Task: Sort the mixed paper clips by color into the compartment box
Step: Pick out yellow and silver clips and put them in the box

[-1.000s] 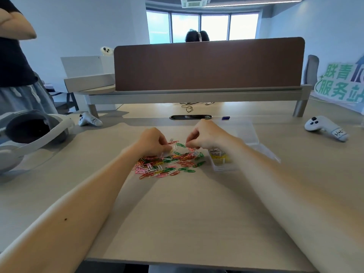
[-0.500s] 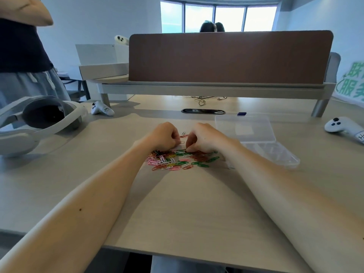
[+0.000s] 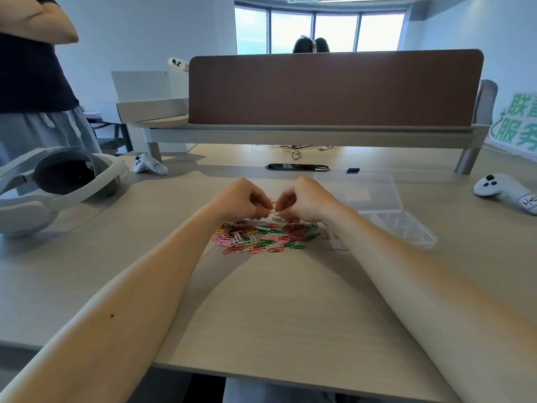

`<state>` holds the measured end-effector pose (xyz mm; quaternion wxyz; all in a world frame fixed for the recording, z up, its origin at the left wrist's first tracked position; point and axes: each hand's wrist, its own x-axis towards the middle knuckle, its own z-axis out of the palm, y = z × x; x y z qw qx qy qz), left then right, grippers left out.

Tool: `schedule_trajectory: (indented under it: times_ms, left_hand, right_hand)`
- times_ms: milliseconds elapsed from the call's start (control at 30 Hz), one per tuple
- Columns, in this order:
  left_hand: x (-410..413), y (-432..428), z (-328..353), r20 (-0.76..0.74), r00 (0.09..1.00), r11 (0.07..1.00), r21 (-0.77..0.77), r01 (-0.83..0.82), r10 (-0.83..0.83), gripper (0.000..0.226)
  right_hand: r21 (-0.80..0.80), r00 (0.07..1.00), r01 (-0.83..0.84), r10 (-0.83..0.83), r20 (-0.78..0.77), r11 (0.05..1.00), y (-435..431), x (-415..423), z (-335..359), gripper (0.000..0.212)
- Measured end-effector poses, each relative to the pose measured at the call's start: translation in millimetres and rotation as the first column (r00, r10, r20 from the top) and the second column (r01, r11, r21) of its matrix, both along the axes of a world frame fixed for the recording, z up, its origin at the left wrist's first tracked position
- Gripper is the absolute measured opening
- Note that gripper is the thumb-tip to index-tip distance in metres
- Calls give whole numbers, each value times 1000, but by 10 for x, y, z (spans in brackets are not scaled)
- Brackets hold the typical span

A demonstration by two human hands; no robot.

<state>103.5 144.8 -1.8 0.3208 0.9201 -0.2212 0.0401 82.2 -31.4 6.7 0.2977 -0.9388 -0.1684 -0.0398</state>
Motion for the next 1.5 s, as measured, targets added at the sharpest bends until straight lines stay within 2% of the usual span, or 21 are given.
schedule_trajectory:
  times_ms: [133,300,533,700,900,1200,1367,1500]
  left_hand:
    - [-18,-17,10,-39,999,999,-37,0,-2,18]
    - [-42,-6,36,-66,998,998,-55,12,-16,19]
    - [-61,-36,21,-34,999,999,-36,10,-12,12]
    - [-21,20,2,-8,999,999,-31,-36,36,8]
    - [-29,7,-13,-16,1000,1000,22,7,-7,5]
    - [-39,1,-13,-9,1000,1000,-11,-7,7,7]
    - [-71,5,4,-99,994,998,-60,32,-38,6]
    - [-86,21,5,-147,986,997,-11,75,-75,5]
  right_hand:
    - [82,1000,-3,5,-30,997,-18,-30,24,20]
    - [111,999,-11,15,-34,994,-36,-53,23,21]
    - [145,997,-20,29,-65,989,-38,-76,35,25]
    - [24,1000,-7,7,-20,1000,-84,-70,37,23]
    - [-277,993,-94,68,-99,956,-115,-85,27,17]
    - [-275,1000,-21,21,-3,961,-138,-56,-13,15]
    - [-238,999,12,-2,41,971,-105,-37,-43,16]
    - [-236,1000,-15,18,12,972,-78,-50,-49,19]
